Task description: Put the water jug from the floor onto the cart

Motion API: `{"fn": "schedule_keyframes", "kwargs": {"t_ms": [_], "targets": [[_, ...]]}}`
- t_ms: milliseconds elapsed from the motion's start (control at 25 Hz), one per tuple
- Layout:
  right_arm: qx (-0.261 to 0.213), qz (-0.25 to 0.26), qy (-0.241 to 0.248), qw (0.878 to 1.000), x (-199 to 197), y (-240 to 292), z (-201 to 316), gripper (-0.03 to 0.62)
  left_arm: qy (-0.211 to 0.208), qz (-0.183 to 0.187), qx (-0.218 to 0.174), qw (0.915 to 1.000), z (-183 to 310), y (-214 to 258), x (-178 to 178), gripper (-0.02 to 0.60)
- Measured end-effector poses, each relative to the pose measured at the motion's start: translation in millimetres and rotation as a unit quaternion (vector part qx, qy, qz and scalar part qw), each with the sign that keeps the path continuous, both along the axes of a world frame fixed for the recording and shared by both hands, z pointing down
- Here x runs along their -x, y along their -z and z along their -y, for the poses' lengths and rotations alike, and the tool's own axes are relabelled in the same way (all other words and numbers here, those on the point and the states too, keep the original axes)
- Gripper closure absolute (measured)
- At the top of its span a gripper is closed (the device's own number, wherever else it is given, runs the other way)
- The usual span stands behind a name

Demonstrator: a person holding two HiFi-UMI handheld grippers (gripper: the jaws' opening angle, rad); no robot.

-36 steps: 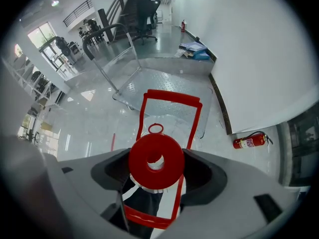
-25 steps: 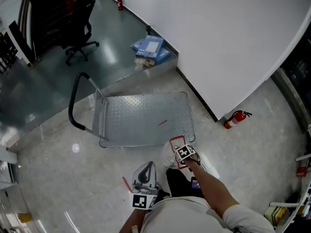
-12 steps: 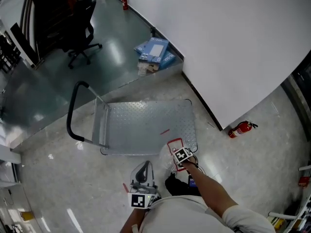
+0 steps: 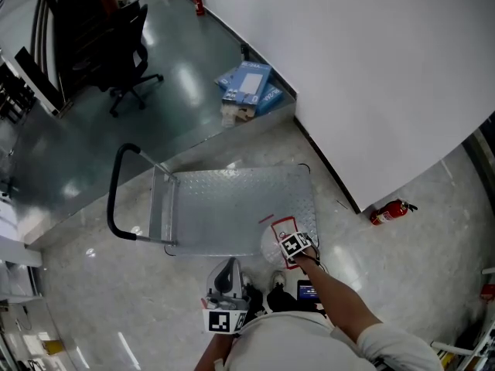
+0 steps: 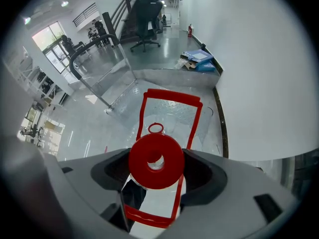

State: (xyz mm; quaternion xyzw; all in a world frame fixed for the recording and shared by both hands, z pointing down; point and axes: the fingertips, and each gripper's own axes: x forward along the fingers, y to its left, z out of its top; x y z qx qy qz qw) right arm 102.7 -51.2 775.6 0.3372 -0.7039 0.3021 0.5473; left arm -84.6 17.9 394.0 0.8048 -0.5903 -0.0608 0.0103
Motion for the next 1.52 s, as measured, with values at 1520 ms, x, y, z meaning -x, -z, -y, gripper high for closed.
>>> {"fn": "schedule_keyframes", "kwargs": {"t_ms": [1520], "targets": [[0.012,-0.017,-0.027,0.999,28.2,-56.2,137.9,0.287,-0.052,-0.004,0.041,0.9978,138.7,-40.8,19.4,0.578]]}}
